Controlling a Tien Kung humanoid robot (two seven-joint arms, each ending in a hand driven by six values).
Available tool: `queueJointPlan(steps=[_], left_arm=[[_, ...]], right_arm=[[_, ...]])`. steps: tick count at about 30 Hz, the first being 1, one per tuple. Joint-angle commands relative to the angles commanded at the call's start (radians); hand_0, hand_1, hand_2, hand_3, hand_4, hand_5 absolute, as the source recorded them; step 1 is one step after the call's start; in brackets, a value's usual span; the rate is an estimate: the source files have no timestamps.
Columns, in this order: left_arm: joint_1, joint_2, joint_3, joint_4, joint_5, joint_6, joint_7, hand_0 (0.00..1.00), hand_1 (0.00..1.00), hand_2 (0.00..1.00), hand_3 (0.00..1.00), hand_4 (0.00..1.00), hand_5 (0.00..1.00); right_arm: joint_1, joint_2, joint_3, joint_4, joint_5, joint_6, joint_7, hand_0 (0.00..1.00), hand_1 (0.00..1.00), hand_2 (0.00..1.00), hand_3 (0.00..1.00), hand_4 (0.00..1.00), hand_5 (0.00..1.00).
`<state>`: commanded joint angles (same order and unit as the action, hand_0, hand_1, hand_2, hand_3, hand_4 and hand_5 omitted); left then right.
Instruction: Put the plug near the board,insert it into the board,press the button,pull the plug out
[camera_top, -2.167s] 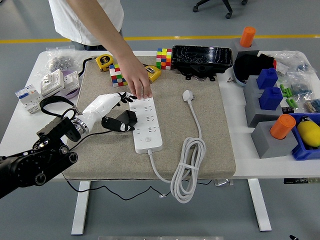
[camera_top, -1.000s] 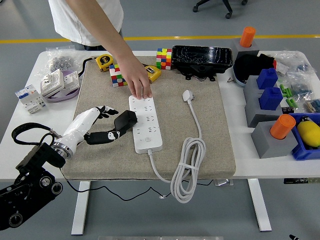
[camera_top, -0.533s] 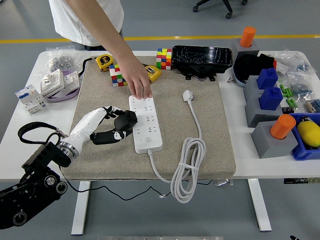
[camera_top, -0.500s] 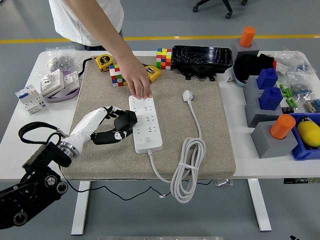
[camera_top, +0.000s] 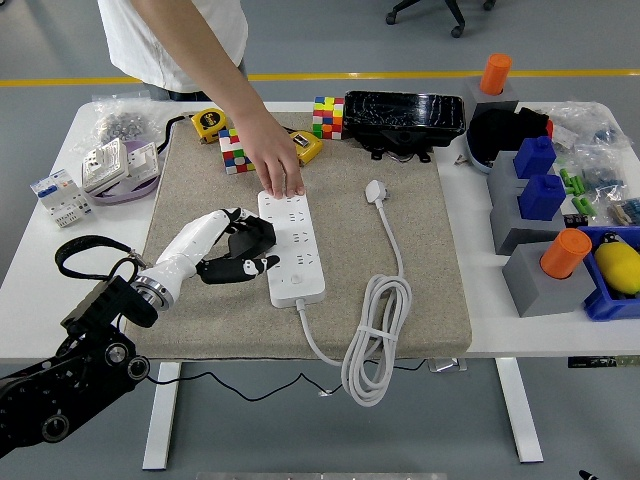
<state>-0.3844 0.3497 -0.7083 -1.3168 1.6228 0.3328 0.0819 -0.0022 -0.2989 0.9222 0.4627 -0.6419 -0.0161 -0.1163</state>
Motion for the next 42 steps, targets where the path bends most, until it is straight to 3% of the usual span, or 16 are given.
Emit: queueJointPlan(steps=[18, 42], left_arm=[[-0.064, -0.033, 0.041, 0.026, -0.005, -0.01, 0.008, 0.687, 0.724, 0.731, 0.676, 0.86, 0.469], [-0.087, -0.046, 0.065, 0.023, -0.001, -0.01, 0.007, 0.678, 0.701, 0.717, 0.659, 0.854, 0.467]], right_arm=[[-0.001, 0.0, 0.0, 0.0, 0.001, 0.0, -0.001, 0.678, 0.687, 0.695, 0.596, 0.933, 0.528], [-0.002, -0.001, 0.0, 0.001, 0.002, 0.0, 0.0, 0.679, 0.687, 0.694, 0.596, 0.933, 0.528]])
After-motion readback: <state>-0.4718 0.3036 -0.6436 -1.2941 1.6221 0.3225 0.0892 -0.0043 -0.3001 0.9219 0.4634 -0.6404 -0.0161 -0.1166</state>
